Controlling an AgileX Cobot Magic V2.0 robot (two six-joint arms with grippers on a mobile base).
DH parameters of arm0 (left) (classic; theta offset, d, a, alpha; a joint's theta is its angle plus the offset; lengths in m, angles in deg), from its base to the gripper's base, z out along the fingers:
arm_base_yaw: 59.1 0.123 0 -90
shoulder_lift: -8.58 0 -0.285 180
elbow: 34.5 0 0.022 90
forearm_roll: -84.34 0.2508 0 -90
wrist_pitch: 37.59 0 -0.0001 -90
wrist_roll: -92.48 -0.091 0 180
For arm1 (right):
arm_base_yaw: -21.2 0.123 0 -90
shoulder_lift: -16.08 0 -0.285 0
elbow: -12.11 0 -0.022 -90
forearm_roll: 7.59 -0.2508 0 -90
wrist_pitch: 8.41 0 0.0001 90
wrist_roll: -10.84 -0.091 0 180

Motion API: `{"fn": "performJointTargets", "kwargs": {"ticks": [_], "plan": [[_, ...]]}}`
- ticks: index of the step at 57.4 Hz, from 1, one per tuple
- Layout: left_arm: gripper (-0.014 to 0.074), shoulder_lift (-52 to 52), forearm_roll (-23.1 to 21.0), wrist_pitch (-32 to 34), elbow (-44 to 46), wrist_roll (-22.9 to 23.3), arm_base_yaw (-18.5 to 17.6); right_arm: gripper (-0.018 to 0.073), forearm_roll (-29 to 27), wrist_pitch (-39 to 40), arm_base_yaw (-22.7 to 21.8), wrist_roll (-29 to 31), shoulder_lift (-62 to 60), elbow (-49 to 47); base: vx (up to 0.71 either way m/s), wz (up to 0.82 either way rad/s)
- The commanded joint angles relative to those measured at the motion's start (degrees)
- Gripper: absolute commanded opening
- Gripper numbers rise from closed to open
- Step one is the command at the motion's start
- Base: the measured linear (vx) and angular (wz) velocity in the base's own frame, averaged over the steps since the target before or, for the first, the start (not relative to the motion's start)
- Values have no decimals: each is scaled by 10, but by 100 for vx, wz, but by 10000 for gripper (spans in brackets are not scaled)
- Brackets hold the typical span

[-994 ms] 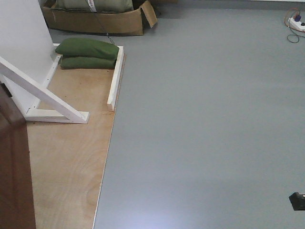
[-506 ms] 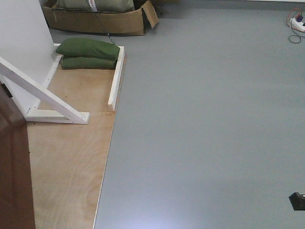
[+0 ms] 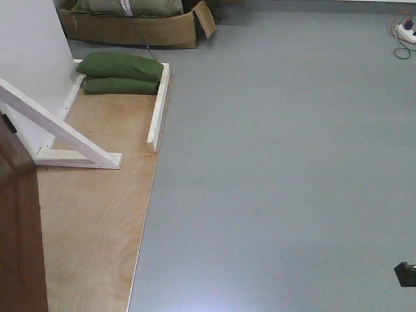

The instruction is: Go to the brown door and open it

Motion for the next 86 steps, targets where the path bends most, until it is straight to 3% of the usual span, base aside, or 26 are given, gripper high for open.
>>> {"fn": "performJointTargets", "kwargs": {"ticks": [1,5,12,18,22,29,41,44,47,54,73,86], "plan": [[-3,26,-2,132,56,-8,0,0,4,46,-3,2,-7,3,0,0],[-3,53,2,199,87,-57,0,0,4,46,-3,2,-7,3,0,0],[-3,92,0,336,131,-225,0,0,4,46,-3,2,-7,3,0,0],[-3,124,-75,464,155,-399,0,0,4,46,-3,2,-7,3,0,0],[-3,140,-163,555,167,-460,0,0,4,46,-3,2,-7,3,0,0],[-3,159,-347,682,193,-468,0,0,4,46,-3,2,-7,3,0,0],[-3,213,-689,792,281,-465,0,0,4,46,-3,2,-7,3,0,0],[-3,233,-764,815,307,-476,0,0,4,46,-3,2,-7,3,0,0],[-3,248,-801,814,325,-499,0,0,4,46,-3,2,-7,3,0,0],[-3,288,-797,814,344,-543,0,0,4,46,-3,2,-7,3,0,0],[-3,339,-781,808,396,-544,0,0,4,46,-3,2,-7,3,0,0],[-3,341,-760,695,397,-544,0,0,4,46,-3,2,-7,3,0,0]]}}
